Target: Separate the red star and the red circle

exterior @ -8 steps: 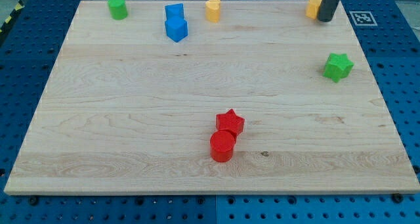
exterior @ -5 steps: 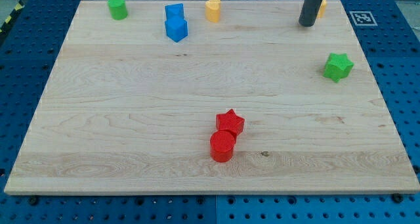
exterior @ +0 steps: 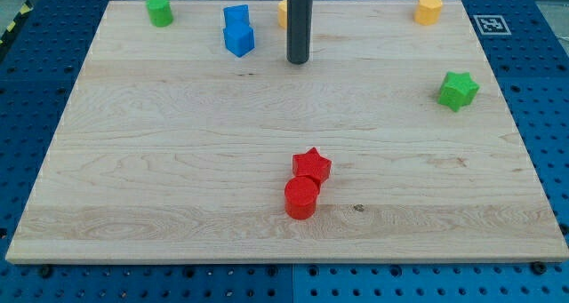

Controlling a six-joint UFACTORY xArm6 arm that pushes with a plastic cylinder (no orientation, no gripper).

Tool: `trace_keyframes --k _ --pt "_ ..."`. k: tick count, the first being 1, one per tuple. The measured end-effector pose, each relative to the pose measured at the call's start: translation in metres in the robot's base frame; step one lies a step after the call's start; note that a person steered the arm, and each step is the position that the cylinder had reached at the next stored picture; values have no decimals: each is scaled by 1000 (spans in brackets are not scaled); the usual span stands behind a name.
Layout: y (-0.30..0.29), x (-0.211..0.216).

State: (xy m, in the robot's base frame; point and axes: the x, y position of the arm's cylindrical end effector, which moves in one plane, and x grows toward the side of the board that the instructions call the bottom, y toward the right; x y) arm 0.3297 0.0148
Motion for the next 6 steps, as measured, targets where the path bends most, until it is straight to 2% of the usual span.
trace_keyframes --k 3,4,6 --pt "2 7" --pt "15 61" --pt "80 189"
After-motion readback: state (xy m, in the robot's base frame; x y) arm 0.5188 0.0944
